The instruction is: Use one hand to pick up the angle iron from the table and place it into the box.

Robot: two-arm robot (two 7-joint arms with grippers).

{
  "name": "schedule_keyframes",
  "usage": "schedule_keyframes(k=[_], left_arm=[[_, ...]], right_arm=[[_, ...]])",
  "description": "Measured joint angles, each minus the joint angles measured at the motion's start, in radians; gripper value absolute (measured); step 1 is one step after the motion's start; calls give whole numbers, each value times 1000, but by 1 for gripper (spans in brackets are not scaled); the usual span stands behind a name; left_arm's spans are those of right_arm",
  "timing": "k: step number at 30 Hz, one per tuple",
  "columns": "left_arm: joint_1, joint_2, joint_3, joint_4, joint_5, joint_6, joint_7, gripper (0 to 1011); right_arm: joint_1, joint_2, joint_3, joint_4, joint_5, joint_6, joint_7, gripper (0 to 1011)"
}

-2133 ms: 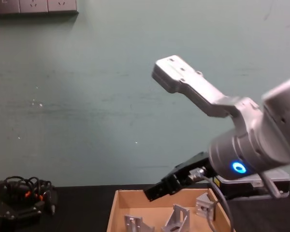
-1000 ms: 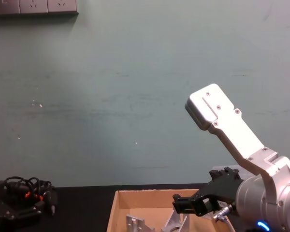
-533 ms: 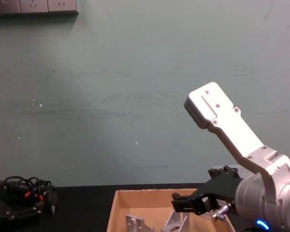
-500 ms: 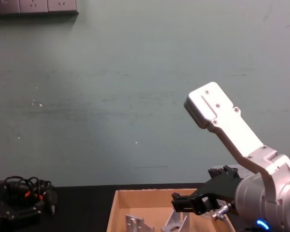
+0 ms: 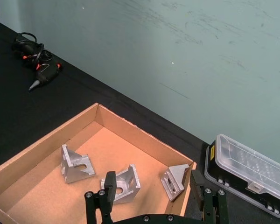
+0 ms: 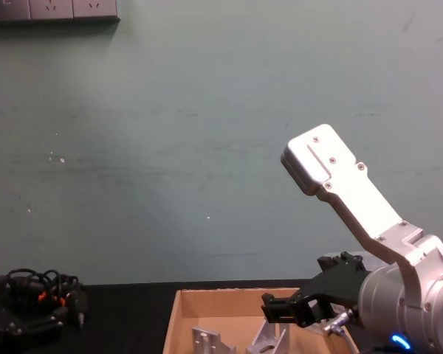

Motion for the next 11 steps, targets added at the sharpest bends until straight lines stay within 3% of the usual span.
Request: schedule_keyframes(k=[11], left_arm=[[0,0,0,0,0,0,0,1011]], right_arm=[[0,0,0,0,0,0,1,1004]])
